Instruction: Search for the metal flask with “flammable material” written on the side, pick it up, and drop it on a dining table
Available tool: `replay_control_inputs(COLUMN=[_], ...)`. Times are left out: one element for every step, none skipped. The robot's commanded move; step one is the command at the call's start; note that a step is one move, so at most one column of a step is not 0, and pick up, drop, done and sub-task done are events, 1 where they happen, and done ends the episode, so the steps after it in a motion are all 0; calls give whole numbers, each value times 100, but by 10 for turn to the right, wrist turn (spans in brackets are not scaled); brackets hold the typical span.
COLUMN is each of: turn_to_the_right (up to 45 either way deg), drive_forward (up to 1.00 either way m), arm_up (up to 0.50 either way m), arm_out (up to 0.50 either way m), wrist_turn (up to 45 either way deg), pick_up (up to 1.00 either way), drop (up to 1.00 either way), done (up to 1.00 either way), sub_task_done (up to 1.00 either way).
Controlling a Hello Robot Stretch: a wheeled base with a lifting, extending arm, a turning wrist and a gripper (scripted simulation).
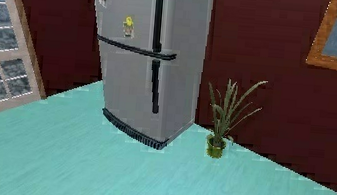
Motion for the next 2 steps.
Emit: replay_control_inputs(turn_to_the_right=[0, 0], drive_forward=[0, 0], arm_up=[-14, 0], arm_out=[0, 0], wrist_turn=[0, 0], pick_up=[0, 100], drop=[0, 0], done=[0, 0], sub_task_done=[0, 0])
